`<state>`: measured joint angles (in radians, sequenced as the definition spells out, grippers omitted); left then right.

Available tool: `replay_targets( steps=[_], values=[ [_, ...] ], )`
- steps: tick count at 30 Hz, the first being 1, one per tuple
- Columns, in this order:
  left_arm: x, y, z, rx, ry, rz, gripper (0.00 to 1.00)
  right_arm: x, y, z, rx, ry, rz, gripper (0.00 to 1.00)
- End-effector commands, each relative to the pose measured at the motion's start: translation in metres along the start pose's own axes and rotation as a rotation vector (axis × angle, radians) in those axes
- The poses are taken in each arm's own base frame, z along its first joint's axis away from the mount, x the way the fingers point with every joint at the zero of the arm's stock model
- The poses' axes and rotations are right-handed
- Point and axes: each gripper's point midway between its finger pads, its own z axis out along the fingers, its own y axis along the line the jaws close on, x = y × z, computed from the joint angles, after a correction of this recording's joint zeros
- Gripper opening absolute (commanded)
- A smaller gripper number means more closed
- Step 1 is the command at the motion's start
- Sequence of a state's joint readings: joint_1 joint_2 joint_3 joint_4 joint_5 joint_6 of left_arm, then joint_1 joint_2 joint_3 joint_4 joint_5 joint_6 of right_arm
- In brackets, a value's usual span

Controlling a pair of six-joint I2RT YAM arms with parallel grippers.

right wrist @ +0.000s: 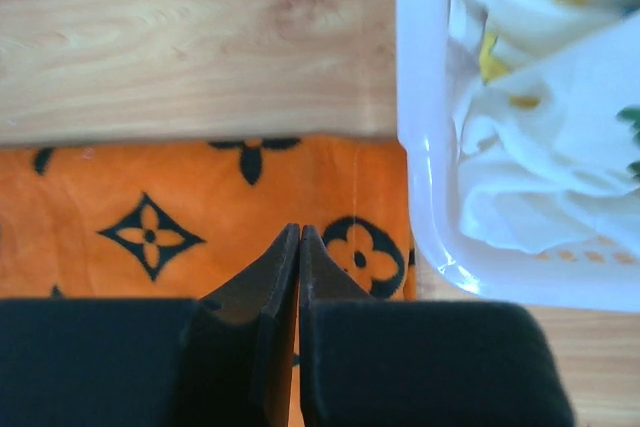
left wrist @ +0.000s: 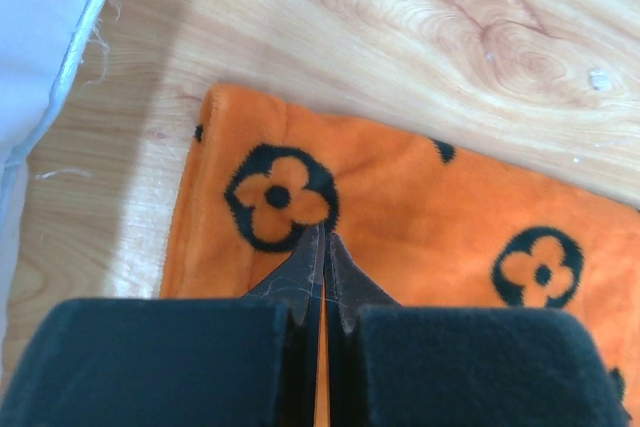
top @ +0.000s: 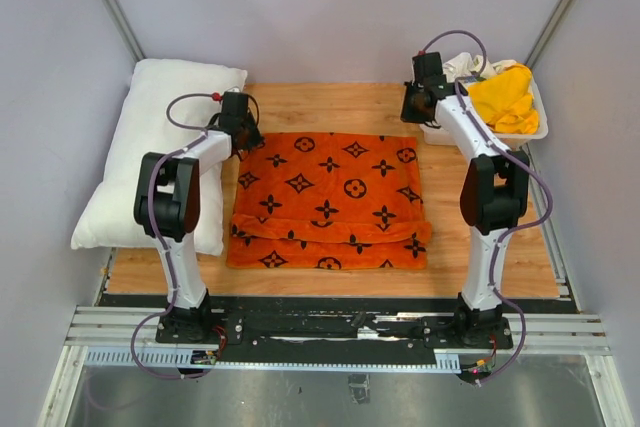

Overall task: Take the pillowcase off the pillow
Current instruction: Fold the pillowcase at the center of the board.

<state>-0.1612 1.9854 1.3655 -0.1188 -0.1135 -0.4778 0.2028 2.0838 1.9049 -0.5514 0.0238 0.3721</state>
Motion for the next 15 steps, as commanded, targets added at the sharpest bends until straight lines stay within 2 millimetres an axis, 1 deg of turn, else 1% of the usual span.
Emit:
replay_targets(
  steps=[1, 4, 6, 9, 15],
  values=[
    [-0.010, -0.006, -0.018, 0.023, -0.055, 0.002, 0.00, 0.071, -0.005, 0.025, 0.078, 0.171, 0.009, 0.03],
    [-0.004, -0.005, -0.020, 0.029, -0.049, 0.000, 0.00, 0.093, -0.002, 0.038, 0.101, 0.208, -0.027, 0.03],
    [-0.002, -0.003, -0.021, 0.028, -0.044, 0.002, 0.00, 0.102, -0.001, 0.046, 0.117, 0.225, -0.052, 0.03],
    [0.001, 0.000, -0.022, 0.022, -0.046, 0.007, 0.00, 0.112, -0.004, 0.056, 0.148, 0.243, -0.080, 0.04],
    [0.002, 0.002, -0.023, 0.019, -0.048, 0.012, 0.00, 0.128, -0.019, 0.077, 0.219, 0.278, -0.125, 0.04]
  ],
)
